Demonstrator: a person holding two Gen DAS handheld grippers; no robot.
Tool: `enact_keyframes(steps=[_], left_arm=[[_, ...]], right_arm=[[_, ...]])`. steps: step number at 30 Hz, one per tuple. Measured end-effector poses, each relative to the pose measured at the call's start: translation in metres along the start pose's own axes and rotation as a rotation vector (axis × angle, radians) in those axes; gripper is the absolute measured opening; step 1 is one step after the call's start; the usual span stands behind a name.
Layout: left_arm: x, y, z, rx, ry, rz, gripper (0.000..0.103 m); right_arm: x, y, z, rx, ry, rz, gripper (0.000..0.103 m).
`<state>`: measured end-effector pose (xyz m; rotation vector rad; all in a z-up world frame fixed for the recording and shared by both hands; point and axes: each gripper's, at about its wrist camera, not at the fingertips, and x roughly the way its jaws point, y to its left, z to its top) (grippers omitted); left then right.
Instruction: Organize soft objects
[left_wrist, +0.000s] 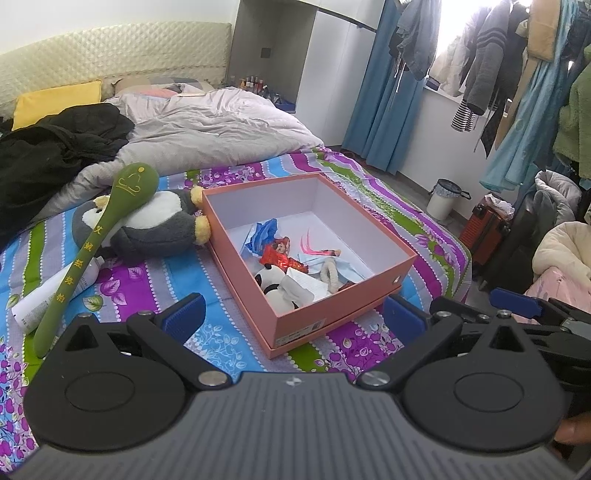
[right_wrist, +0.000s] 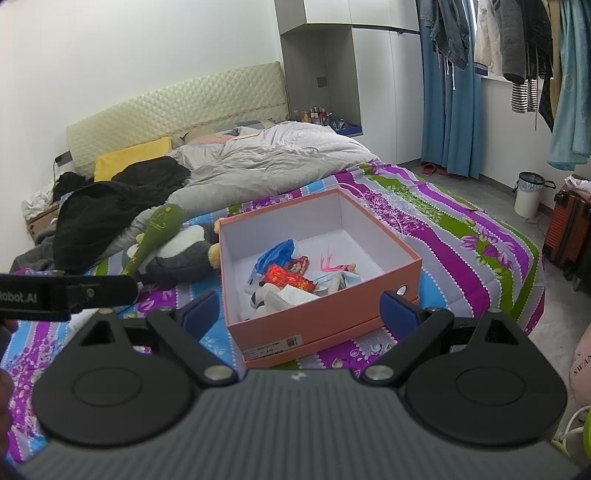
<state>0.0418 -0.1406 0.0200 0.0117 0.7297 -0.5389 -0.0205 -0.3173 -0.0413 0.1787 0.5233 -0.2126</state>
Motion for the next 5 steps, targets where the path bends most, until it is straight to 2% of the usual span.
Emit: enact_keyframes(steps=[5], left_arm=[[-0.0004, -0.0001, -0.0003, 0.001, -0.002, -0.001, 0.103]], right_arm=[[-0.0011, 0.0003, 0.0001, 0.004, 0.004, 0.0, 0.095]])
